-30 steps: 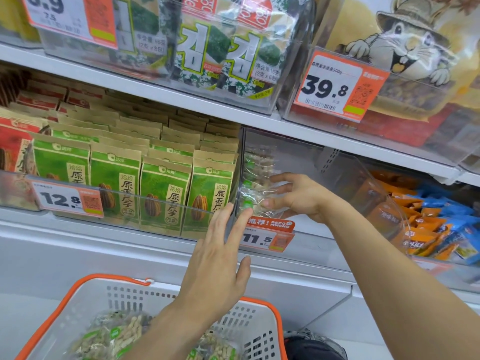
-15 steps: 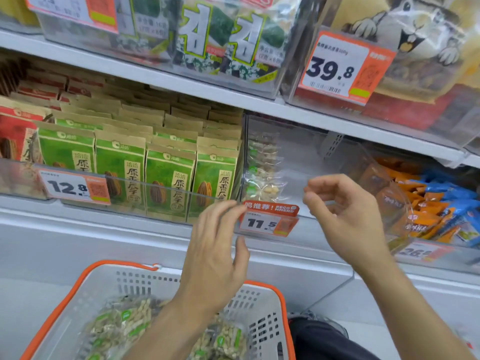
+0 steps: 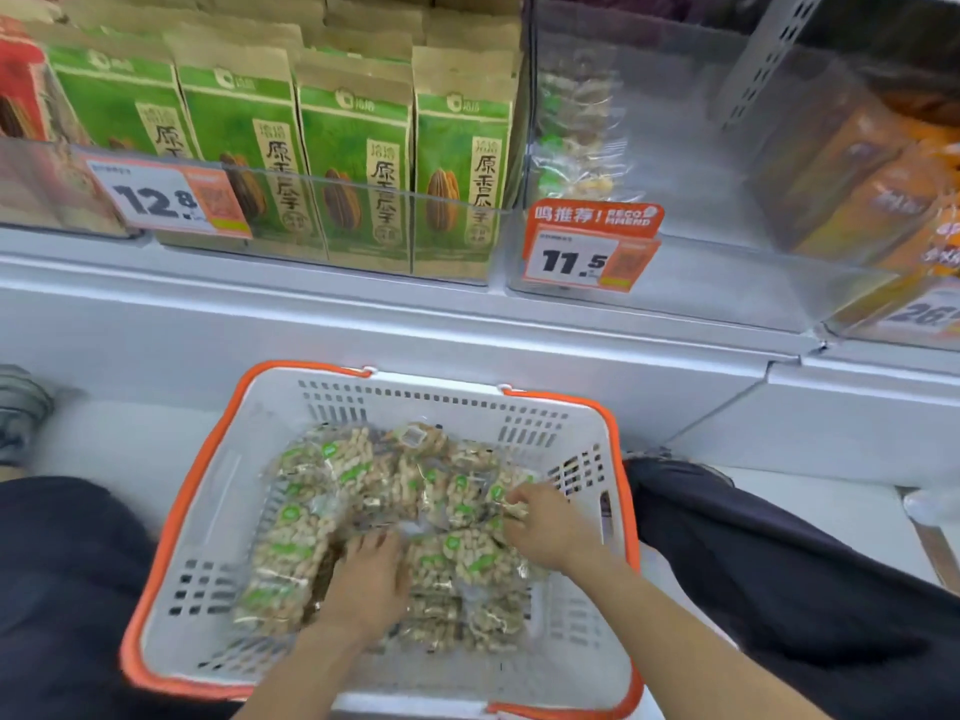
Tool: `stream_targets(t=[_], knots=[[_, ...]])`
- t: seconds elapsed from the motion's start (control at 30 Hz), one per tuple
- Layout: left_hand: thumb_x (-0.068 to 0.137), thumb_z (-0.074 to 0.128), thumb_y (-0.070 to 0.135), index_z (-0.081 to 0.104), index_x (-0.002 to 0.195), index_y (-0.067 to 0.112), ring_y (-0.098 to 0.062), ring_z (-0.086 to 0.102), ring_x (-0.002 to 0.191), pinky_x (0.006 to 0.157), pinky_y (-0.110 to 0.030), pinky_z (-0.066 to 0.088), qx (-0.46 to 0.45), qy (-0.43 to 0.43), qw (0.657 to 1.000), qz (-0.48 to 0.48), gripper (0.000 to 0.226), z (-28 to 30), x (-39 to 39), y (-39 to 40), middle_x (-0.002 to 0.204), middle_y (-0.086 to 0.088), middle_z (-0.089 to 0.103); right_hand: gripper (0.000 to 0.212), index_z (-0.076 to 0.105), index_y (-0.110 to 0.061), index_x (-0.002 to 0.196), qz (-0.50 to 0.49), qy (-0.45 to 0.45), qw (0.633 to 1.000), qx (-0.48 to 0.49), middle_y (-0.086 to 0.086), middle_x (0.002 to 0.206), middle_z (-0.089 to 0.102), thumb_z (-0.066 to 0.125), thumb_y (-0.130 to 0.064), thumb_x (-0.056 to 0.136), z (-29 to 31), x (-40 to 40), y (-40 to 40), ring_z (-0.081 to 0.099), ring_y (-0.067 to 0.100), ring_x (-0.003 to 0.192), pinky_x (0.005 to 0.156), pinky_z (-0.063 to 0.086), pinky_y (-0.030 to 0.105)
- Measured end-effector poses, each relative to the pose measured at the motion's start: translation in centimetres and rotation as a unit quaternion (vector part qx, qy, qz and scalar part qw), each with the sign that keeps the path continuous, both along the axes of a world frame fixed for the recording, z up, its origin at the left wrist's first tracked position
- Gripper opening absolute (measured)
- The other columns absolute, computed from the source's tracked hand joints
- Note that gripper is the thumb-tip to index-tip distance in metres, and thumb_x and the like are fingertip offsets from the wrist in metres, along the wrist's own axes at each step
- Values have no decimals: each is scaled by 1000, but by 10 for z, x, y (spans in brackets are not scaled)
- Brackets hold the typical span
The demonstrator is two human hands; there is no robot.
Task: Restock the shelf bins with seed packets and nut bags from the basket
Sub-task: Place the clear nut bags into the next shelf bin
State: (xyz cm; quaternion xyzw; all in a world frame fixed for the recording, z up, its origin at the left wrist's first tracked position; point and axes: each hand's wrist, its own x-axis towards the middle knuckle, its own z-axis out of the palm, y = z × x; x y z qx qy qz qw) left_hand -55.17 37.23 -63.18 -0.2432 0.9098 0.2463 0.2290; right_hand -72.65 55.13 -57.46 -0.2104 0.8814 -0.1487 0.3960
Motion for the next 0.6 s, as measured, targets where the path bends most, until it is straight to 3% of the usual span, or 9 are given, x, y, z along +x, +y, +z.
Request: stream_targets(t=[0.1,0.23,0.37,0.43,0.5,0.57,0.6], knots=[[100,35,39,43,141,26,-27,35,133,104,-41,39,-7,-26,1000,-14,44,-3,6,11,143,-1,43,66,27,-24,156,41,-35,996,65,7,160,28,53,-41,98,-26,10,16,45,30,135,102,47,42],[100,38,42,46,137,27,-24,28,138,110,-45,30,23,-45,999,-2,41,2,-2,14,145,1,40,72,16,-24,158,50,-27,996,75,12,141,55,53,-41,99,-33,13,20,60,29,116,85,51,36],[100,38,44,50,134,29,-23,26,136,111,-45,30,28,-49,998,6,39,1,1,19,141,3,43,68,23,-21,157,94,-8,989,112,14,143,50,52,-43,100,-31,13,15,53,32,125,91,48,35],[100,41,44,56,128,29,-24,26,136,114,-47,27,40,-46,998,21,35,3,0,22,138,3,47,56,41,-14,146,108,11,984,139,14,138,51,55,-40,98,-31,18,14,53,31,122,92,47,34],[99,41,45,62,117,26,-25,27,134,116,-48,25,43,-52,997,21,33,6,-2,27,134,-1,49,29,58,-10,121,125,32,980,151,13,121,59,58,-27,97,-32,25,15,60,28,105,80,47,32],[99,41,46,63,110,22,-27,29,132,115,-47,26,37,-57,997,21,34,7,-3,33,132,-4,49,6,59,-13,96,121,51,978,163,8,98,59,59,-9,92,-30,32,17,63,25,92,70,44,31],[98,42,47,62,106,21,-26,30,130,114,-45,29,37,-54,997,28,34,8,-3,36,130,-5,49,10,58,-13,91,106,54,979,163,6,92,58,58,-3,90,-30,35,18,64,25,89,68,46,31]])
